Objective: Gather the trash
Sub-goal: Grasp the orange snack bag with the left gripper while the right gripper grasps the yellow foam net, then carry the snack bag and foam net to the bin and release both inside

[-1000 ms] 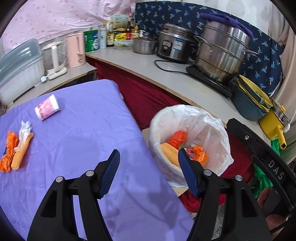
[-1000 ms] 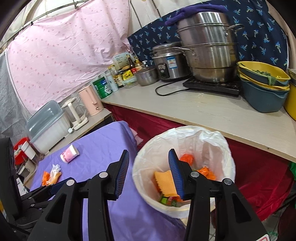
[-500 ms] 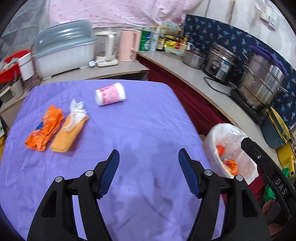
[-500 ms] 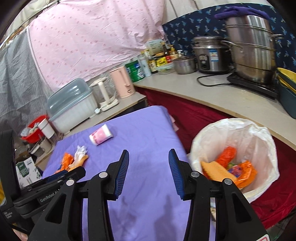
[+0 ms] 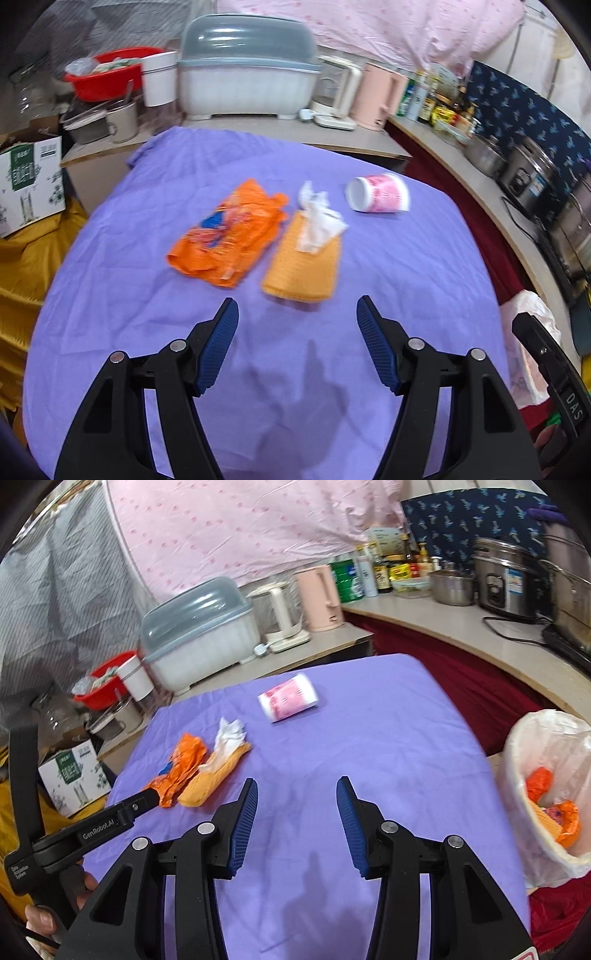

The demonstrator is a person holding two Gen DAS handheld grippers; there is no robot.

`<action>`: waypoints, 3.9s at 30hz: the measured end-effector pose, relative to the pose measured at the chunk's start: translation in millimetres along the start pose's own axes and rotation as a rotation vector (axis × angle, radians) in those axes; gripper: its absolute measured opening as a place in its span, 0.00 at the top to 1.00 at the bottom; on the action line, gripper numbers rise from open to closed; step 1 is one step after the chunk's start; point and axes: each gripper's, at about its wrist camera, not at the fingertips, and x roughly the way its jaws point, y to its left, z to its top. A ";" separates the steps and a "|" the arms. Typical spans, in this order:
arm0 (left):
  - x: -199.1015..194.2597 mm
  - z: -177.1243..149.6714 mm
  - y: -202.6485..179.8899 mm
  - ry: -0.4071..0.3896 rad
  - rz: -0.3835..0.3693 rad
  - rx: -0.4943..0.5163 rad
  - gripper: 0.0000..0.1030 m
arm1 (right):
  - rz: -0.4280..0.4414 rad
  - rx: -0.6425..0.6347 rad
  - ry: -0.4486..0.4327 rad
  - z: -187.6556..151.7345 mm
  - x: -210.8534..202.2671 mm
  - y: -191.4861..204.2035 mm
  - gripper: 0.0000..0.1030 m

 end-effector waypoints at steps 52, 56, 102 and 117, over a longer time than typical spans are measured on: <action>42.8 -4.0 12.4 0.093 -0.037 0.021 0.68 | 0.081 0.048 0.127 -19.0 64.8 21.8 0.91; 22.7 -12.5 -7.5 0.081 -0.061 0.039 0.68 | 0.053 0.054 0.073 -17.2 28.4 3.8 0.91; -36.4 -109.5 -363.2 0.132 -0.396 0.538 0.68 | -0.288 0.398 -0.206 -42.3 -172.0 -288.5 0.91; -17.0 -109.0 -382.3 0.144 -0.414 0.541 0.34 | -0.309 0.427 -0.192 -40.0 -153.7 -304.8 0.77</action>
